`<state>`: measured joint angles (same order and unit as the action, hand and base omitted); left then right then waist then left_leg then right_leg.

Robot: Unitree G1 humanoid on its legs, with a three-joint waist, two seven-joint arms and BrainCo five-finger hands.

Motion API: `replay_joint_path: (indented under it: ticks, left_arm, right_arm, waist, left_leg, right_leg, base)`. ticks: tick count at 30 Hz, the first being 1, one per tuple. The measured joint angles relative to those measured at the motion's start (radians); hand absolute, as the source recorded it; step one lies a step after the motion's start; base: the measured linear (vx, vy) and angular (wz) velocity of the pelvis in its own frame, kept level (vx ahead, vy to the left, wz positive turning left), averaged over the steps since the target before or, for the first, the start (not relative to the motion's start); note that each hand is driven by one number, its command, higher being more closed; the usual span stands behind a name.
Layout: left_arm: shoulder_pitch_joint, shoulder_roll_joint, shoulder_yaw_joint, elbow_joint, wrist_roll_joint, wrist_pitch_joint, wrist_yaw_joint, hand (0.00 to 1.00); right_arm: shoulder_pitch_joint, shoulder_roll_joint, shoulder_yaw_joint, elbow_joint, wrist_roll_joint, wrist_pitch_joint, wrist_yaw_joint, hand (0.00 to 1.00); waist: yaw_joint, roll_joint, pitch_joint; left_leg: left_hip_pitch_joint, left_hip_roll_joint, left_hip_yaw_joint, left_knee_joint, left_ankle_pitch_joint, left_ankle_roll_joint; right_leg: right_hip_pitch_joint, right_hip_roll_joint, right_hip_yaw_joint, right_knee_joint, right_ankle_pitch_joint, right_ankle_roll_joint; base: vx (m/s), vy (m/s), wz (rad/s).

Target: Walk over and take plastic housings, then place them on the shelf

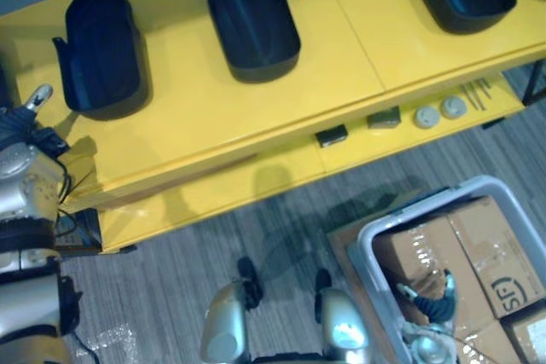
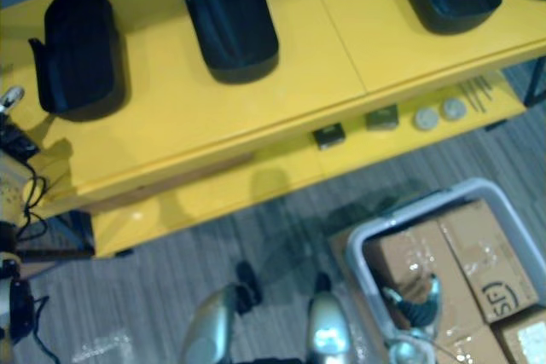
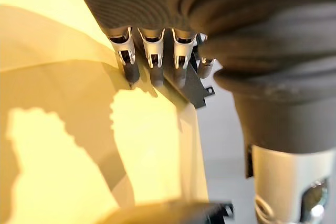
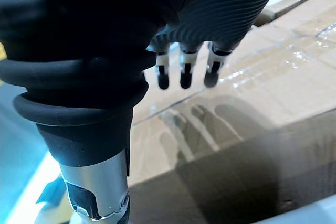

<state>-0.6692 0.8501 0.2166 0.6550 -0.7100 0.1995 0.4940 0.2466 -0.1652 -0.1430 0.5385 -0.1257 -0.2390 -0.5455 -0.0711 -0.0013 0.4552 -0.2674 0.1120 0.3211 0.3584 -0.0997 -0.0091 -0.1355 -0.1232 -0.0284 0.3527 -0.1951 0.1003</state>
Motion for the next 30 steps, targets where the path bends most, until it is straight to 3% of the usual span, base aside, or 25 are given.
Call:
replay_joint_path:
  ticks: [10,15,18,20,24,27,30]
  left_arm:
    - [-0.009,0.006,0.017,0.036,0.003,-0.016,0.073,0.0]
    - [-0.008,0.006,0.017,0.035,0.004,-0.016,0.07,0.0]
    - [-0.003,0.006,0.017,0.027,0.013,-0.026,0.026,0.0]
    - [0.009,0.005,0.013,-0.028,0.014,-0.048,-0.024,0.0]
    - [0.059,0.005,0.002,-0.337,0.061,-0.135,-0.119,0.0]
    - [0.1,0.001,0.006,-0.529,0.078,-0.212,-0.143,0.0]
    - [0.164,-0.072,0.037,-0.666,0.128,-0.268,-0.15,0.0]
  right_arm:
    - [-0.01,-0.001,0.013,0.002,0.005,0.0,0.0,0.0]
    - [-0.015,0.0,0.022,0.002,0.005,0.0,0.0,0.0]
    - [-0.015,0.0,0.021,0.002,0.005,0.0,0.0,0.0]
    - [-0.014,0.001,0.02,0.002,0.005,0.0,-0.001,0.0]
    - [-0.014,0.011,0.017,0.002,0.005,-0.001,-0.004,0.0]
    - [-0.013,0.032,0.005,0.001,0.005,-0.002,-0.025,0.0]
    - [0.003,0.059,-0.024,0.002,0.017,-0.003,-0.043,0.0]
  waist:
    - [0.0,-0.018,0.001]
    - [0.0,-0.018,0.001]
    - [0.0,-0.019,0.001]
    - [0.0,-0.019,0.0]
    - [0.002,-0.026,-0.004]
    - [0.003,-0.025,-0.023]
    - [0.004,-0.023,-0.063]
  left_leg:
    - [-0.002,0.0,0.0,-0.003,0.007,0.0]
    - [0.0,-0.001,0.0,-0.005,0.008,0.0]
    - [0.004,-0.004,0.0,-0.012,0.013,0.0]
    - [0.004,-0.006,-0.003,-0.018,0.017,-0.001]
    - [0.027,-0.011,-0.018,-0.034,0.021,-0.002]
    - [0.044,-0.023,-0.022,-0.063,0.023,-0.003]
    - [0.078,-0.043,-0.028,-0.096,0.031,-0.002]
  right_leg:
    - [-0.005,0.0,0.0,0.004,0.0,0.0]
    - [-0.004,-0.001,-0.001,0.004,0.0,0.0]
    - [-0.002,-0.002,-0.002,0.003,0.0,0.0]
    - [-0.001,-0.002,-0.005,0.0,0.0,0.0]
    - [0.045,-0.003,-0.027,-0.041,0.01,0.001]
    - [0.075,-0.006,-0.037,-0.088,0.025,0.005]
    - [0.123,-0.018,-0.053,-0.14,0.036,0.011]
  base:
    - [0.0,0.0,0.0]
    - [0.0,0.0,0.0]
    - [0.0,0.0,0.01]
    - [0.0,-0.002,0.07]
    - [0.01,-0.004,0.11]
    - [0.04,0.007,0.05]
    - [0.08,0.006,0.1]
